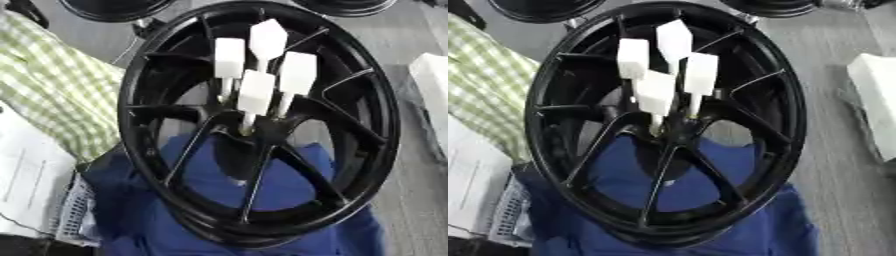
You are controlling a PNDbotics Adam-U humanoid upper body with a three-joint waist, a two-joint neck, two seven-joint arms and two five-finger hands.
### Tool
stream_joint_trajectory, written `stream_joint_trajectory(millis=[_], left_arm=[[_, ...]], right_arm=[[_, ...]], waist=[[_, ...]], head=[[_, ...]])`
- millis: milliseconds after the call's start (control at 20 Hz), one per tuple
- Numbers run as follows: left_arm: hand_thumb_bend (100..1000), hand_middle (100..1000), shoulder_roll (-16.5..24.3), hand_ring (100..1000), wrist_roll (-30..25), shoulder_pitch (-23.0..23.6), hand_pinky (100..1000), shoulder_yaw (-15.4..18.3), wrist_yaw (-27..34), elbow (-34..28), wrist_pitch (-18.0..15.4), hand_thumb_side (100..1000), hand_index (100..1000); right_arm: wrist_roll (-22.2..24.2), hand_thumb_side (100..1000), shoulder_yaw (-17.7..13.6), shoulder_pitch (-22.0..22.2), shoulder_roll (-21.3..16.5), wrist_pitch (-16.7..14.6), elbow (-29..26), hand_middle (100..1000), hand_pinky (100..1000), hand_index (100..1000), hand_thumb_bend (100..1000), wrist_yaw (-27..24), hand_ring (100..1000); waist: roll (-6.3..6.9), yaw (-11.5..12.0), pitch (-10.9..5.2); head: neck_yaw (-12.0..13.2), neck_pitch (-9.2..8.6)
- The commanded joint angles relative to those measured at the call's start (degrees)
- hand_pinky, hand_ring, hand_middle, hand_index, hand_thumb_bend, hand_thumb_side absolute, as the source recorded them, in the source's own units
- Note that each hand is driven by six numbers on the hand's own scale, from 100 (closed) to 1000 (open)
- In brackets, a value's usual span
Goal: Pull the pin out of the wheel hub.
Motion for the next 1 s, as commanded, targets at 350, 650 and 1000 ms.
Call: stream_joint_trajectory(millis=[350, 650, 1000], left_arm=[[552, 593, 1.89, 588, -0.36, -0.08, 673, -0.36, 0.53, -1.21, 0.26, 492, 727], [553, 593, 1.7, 587, -0.41, -0.13, 672, -0.45, 0.74, -1.21, 0.35, 493, 726], [554, 593, 1.63, 587, -0.62, -0.23, 671, -0.67, 0.87, -1.21, 0.47, 493, 725]], right_arm=[[0.74, 480, 7.42, -8.07, 2.35, 3.7, 1.6, 766, 869, 813, 147, 0.23, 831], [-1.56, 530, 10.65, -8.95, 2.78, 9.45, -2.83, 774, 875, 828, 124, -2.68, 840], [-1.01, 570, 12.98, -9.04, 2.87, 14.45, -6.94, 779, 878, 837, 116, -4.15, 845]], waist=[[0.14, 0.05, -1.11], [0.08, 0.31, -0.84], [0.15, 0.35, -0.54]], head=[[0.04, 0.03], [0.18, -0.23], [0.35, 0.19]])
